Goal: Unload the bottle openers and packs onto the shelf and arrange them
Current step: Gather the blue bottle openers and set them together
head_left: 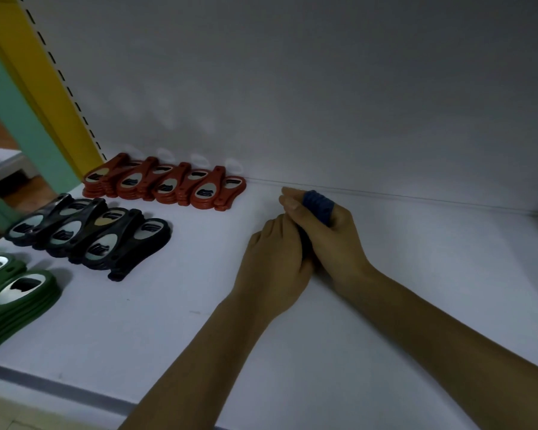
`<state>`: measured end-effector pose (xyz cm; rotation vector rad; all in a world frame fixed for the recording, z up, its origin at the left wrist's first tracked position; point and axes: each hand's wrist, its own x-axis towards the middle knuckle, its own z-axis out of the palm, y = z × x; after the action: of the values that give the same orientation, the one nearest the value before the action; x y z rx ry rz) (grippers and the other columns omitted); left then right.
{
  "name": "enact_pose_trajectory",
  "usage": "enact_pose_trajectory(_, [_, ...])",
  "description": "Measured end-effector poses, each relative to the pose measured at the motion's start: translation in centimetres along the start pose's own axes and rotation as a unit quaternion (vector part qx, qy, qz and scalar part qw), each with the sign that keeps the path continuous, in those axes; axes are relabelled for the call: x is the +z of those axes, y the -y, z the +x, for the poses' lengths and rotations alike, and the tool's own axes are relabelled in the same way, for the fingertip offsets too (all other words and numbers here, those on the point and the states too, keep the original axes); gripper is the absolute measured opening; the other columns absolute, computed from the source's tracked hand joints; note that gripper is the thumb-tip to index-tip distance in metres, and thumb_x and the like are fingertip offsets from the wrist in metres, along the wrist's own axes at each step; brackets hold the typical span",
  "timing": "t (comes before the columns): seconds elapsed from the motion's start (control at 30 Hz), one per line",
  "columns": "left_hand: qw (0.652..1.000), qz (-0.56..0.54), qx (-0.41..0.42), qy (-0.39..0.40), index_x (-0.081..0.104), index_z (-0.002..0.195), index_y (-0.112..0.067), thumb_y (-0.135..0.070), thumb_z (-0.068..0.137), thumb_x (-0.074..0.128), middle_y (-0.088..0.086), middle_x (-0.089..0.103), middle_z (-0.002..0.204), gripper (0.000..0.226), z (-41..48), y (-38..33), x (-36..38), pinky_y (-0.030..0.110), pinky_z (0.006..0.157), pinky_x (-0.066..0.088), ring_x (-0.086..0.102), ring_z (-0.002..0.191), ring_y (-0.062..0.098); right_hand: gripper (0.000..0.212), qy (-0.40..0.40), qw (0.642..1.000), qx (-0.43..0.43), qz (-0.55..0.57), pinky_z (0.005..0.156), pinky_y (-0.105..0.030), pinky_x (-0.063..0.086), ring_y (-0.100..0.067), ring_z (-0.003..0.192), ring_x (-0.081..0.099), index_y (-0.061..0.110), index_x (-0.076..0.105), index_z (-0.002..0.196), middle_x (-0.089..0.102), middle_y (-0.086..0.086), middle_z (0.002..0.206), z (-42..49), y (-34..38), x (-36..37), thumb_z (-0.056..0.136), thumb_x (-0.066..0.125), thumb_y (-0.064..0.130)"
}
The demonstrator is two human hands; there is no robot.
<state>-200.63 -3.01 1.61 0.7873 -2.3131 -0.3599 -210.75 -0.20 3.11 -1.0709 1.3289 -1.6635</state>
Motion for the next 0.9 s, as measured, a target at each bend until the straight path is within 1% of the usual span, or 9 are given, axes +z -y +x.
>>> enact_pose_trajectory(0.1, [1.000,0.011,-0.001,0.000,0.049,0.125,-0.004,-0.015,0.091,0.048,0.009,0.059,0.108,0.036,0.0,0.4,0.2,0.027,0.080,0.041,0.055,0.096,0.020,0.010,-0.011,1.000,0.016,-0.003,0.069,-0.010,0.050,-0.001,0.084,0.068,0.017,0.070,0.097,0.074,0.002,0.091,-0.1,0.2,0.2,0.090,0.064,0.020])
enact_pose_trajectory(0.2, [1.000,0.008,-0.016,-0.004,0.049,0.120,-0.003,-0.015,0.091,0.051,0.008,0.059,0.096,0.032,0.2,0.8,0.5,0.027,0.071,0.040,0.053,0.081,0.017,0.029,-0.030,0.998,0.053,0.014,0.073,-0.017,0.054,-0.012,0.085,0.068,-0.003,0.066,0.102,0.069,-0.019,0.099,0.2,0.4,0.4,0.090,0.063,0.023])
enact_pose_trajectory(0.3, [0.998,-0.044,-0.051,0.001,0.046,0.124,-0.008,-0.021,0.092,0.055,0.004,0.060,0.092,0.036,0.4,0.6,0.1,0.033,0.070,0.049,0.055,0.076,0.015,0.032,-0.026,0.988,0.111,0.105,0.090,-0.025,0.051,-0.013,0.100,0.067,0.001,0.067,0.110,0.073,-0.005,0.103,0.3,1.0,0.3,0.091,0.062,0.026])
enact_pose_trajectory(0.4, [0.986,-0.133,-0.092,0.029,0.036,0.136,-0.019,-0.030,0.094,0.053,0.003,0.065,0.104,0.047,0.6,0.1,-0.7,0.030,0.077,0.052,0.063,0.087,0.016,0.028,-0.022,0.961,0.159,0.223,0.097,-0.032,0.048,-0.019,0.109,0.063,0.001,0.066,0.100,0.070,-0.009,0.112,0.2,1.9,0.3,0.092,0.058,0.026])
enact_pose_trajectory(0.5, [0.976,-0.173,-0.128,0.024,0.043,0.131,-0.019,-0.032,0.093,0.055,-0.011,0.062,0.092,0.042,0.1,0.0,-2.1,0.010,0.065,0.046,0.061,0.077,0.004,0.025,-0.011,0.946,0.189,0.264,0.092,-0.035,0.051,-0.021,0.106,0.064,0.006,0.067,0.082,0.069,-0.013,0.114,0.0,2.7,1.4,0.093,0.057,0.026])
enact_pose_trajectory(0.6, [0.966,-0.209,-0.148,0.015,0.048,0.127,-0.019,-0.028,0.095,0.053,-0.013,0.061,0.087,0.034,-0.9,0.1,-4.3,0.013,0.066,0.050,0.064,0.074,0.004,0.026,0.016,0.956,0.187,0.225,0.075,-0.027,0.054,-0.016,0.089,0.069,0.009,0.065,0.076,0.072,-0.010,0.100,-0.2,3.7,2.8,0.092,0.059,0.028])
enact_pose_trajectory(0.67, [0.964,-0.213,-0.162,0.003,0.050,0.120,-0.018,-0.026,0.096,0.051,-0.010,0.061,0.078,0.025,-1.7,0.2,-6.0,0.012,0.060,0.049,0.062,0.062,0.000,0.023,0.050,0.965,0.173,0.189,0.077,-0.026,0.055,-0.017,0.087,0.070,0.009,0.065,0.080,0.073,-0.010,0.095,-0.4,4.3,4.1,0.090,0.061,0.029])
enact_pose_trajectory(0.77, [0.955,-0.228,-0.191,-0.004,0.051,0.098,-0.021,-0.028,0.096,0.050,-0.006,0.059,0.064,0.008,-3.3,0.9,-8.8,0.010,0.049,0.042,0.054,0.048,-0.003,0.028,0.096,0.968,0.163,0.163,0.088,-0.035,0.055,-0.024,0.099,0.067,0.004,0.065,0.106,0.070,-0.015,0.107,-1.0,4.6,6.4,0.091,0.059,0.028])
enact_pose_trajectory(0.9, [0.931,-0.291,-0.219,0.010,0.055,0.095,-0.006,-0.032,0.095,0.048,-0.006,0.064,0.060,0.027,-6.2,2.2,-12.4,0.016,0.050,0.041,0.050,0.047,0.002,0.030,0.178,0.968,0.115,0.135,0.082,-0.033,0.057,-0.028,0.097,0.068,0.001,0.060,0.114,0.067,-0.019,0.111,-2.1,4.6,8.1,0.093,0.054,0.022])
